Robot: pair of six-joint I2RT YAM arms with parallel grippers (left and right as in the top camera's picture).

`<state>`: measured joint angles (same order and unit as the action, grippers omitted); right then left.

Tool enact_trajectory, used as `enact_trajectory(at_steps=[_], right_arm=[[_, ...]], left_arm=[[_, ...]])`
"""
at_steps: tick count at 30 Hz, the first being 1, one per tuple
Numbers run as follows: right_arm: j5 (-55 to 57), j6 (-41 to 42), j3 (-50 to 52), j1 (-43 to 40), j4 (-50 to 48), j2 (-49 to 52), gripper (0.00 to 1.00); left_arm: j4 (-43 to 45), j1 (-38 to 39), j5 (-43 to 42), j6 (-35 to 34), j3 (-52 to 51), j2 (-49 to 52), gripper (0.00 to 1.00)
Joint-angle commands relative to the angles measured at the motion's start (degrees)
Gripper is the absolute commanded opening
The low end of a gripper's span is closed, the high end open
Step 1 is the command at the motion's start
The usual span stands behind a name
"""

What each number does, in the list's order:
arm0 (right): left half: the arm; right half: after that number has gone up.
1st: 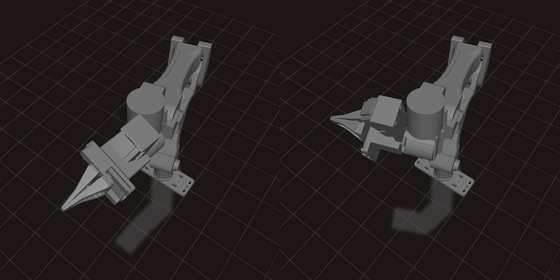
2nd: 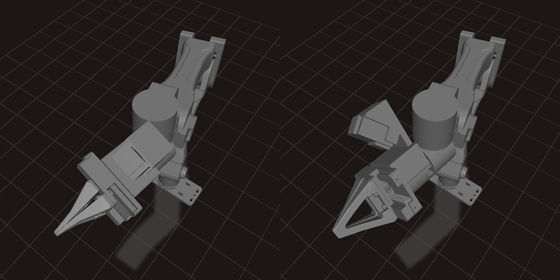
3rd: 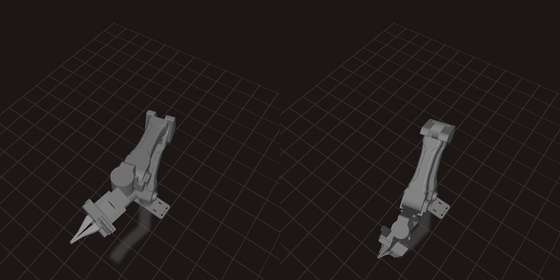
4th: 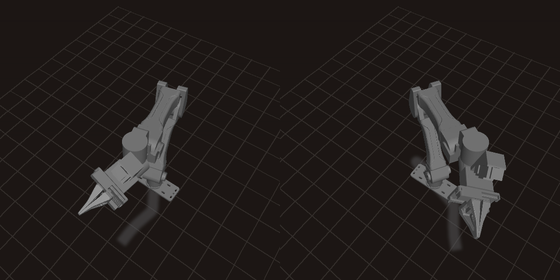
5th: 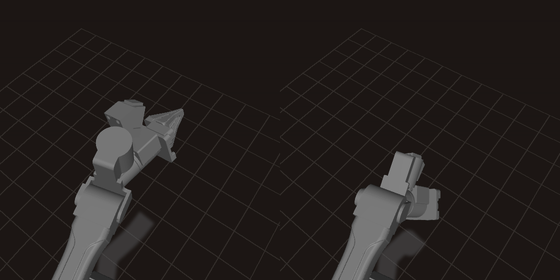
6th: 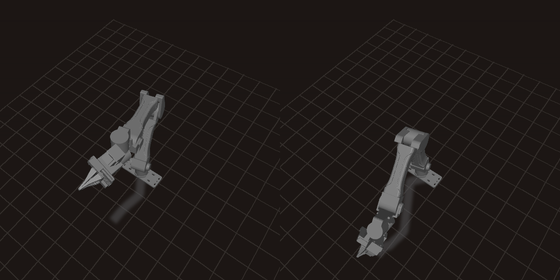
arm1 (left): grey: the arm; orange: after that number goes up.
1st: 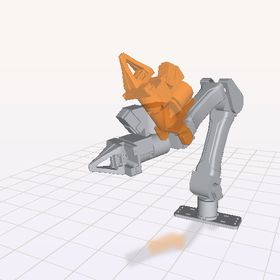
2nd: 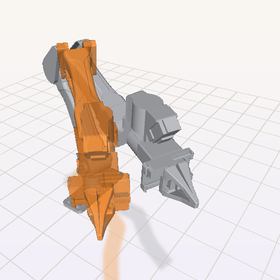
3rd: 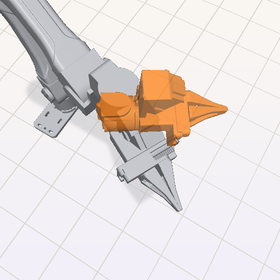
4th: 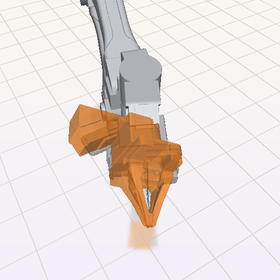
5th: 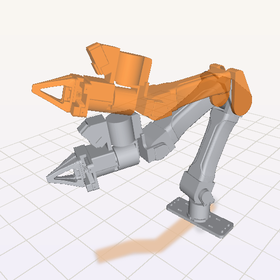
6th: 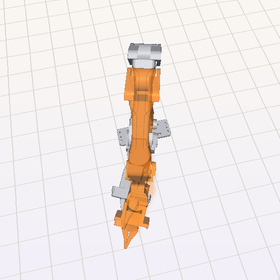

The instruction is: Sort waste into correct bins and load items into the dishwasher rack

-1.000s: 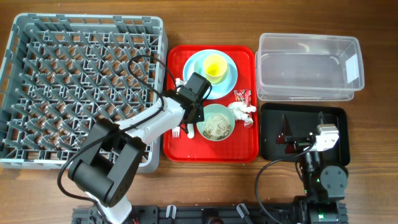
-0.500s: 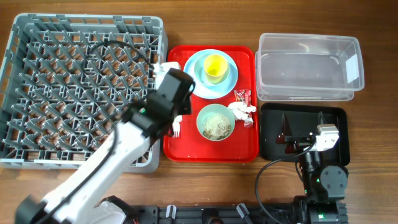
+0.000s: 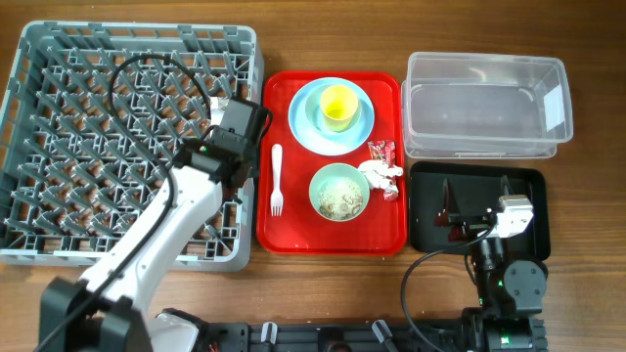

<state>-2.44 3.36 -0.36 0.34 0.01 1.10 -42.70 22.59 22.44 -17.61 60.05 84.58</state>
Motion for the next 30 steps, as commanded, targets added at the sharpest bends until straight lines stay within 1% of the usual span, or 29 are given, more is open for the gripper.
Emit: enact_trajectory(at_steps=[1,3,5,7,9,10,11,12,13,14,15,16,17,18,19,20,21,22,23,24,25,26,30], right_arm=[[0.9,-0.3,0.1,0.2,-0.2,-0.3,1.0],[0.9,-0.3,0.1,0.2,-0.2,-0.3,1.0],[0.9,-0.3,0.1,0.2,-0.2,-0.3,1.0],[0.9,-0.3,0.1,0.2,-0.2,-0.3,1.0],[0.9,-0.3,0.1,0.2,-0.2,-0.3,1.0],[0.9,-0.3,0.1,0.2,-0.2,-0.3,1.0],[0.9,-0.3,0.1,0.2,-0.2,-0.3,1.0],[0.9,-0.3,0.1,0.2,-0.2,-0.3,1.0],[0.9,-0.3,0.1,0.2,-0.2,-0.3,1.0],[0.9,-0.3,0.1,0.2,-0.2,-0.3,1.0],[0.9,-0.3,0.1,0.2,-0.2,-0.3,1.0],[0.9,-0.3,0.1,0.2,-0.2,-0.3,1.0],[0.9,-0.3,0.1,0.2,-0.2,-0.3,1.0],[0.9,-0.3,0.1,0.2,-0.2,-0.3,1.0],[0.9,-0.3,0.1,0.2,-0.2,-0.3,1.0],[0.9,-0.3,0.1,0.2,-0.2,-0.3,1.0],[0.9,-0.3,0.1,0.2,-0.2,-0.3,1.0],[0.9,-0.3,0.1,0.2,-0.2,-0.3,1.0],[0.9,-0.3,0.1,0.2,-0.2,-0.3,1.0],[0.9,-0.3,0.1,0.2,-0.2,-0.3,1.0],[0.9,-0.3,0.1,0.2,-0.2,-0.3,1.0],[0.9,-0.3,0.1,0.2,-0.2,-0.3,1.0],[0.9,-0.3,0.1,0.2,-0.2,-0.3,1.0]], left_arm=[[1.6,-1.0,-2.8,0.7,-0.1,3.3,0.18],[2.2,-1.0,-2.9,0.7,-0.1,3.5,0.19],[2.9,-1.0,-2.5,0.9,0.0,3.3,0.26],[2.5,-1.0,-2.1,0.9,1.3,1.2,0.26],[0.3,-1.0,-5.5,0.7,3.4,-1.9,0.29],[-0.5,-1.0,-10.2,0.7,4.0,-4.7,0.42],[-0.9,-1.0,-14.9,0.7,3.9,-7.0,0.62],[-0.9,-1.0,-18.8,0.7,3.9,-8.9,0.87],[-0.9,-1.0,-22.6,0.7,3.9,-10.5,1.0],[-1.1,-1.0,-25.1,0.7,3.9,-11.3,1.0],[-1.2,-1.0,-29.5,0.7,3.9,-11.4,0.88],[-1.7,-0.9,-32.3,0.5,3.9,-10.9,0.45],[-2.2,-0.7,-33.8,0.2,3.9,-10.5,0.31],[-3.1,0.1,-34.4,-0.2,3.8,-9.3,0.29],[-3.2,2.0,-34.4,-3.9,3.7,-7.0,0.21],[-2.4,3.6,-33.9,-5.8,3.7,-5.3,0.19],[-1.9,5.0,-32.0,-6.8,3.7,-4.1,0.2],[-1.9,6.6,-27.8,-9.0,3.7,-2.8,0.21],[-1.9,9.0,-20.7,-12.7,3.7,-0.6,0.21],[-1.8,10.6,-15.5,-15.3,3.7,1.6,0.23],[-1.7,11.5,-12.5,-16.4,3.7,3.3,0.24],[-1.2,12.0,-10.4,-16.5,3.7,5.9,0.28],[2.0,12.0,-7.7,-16.5,3.7,14.8,0.31]])
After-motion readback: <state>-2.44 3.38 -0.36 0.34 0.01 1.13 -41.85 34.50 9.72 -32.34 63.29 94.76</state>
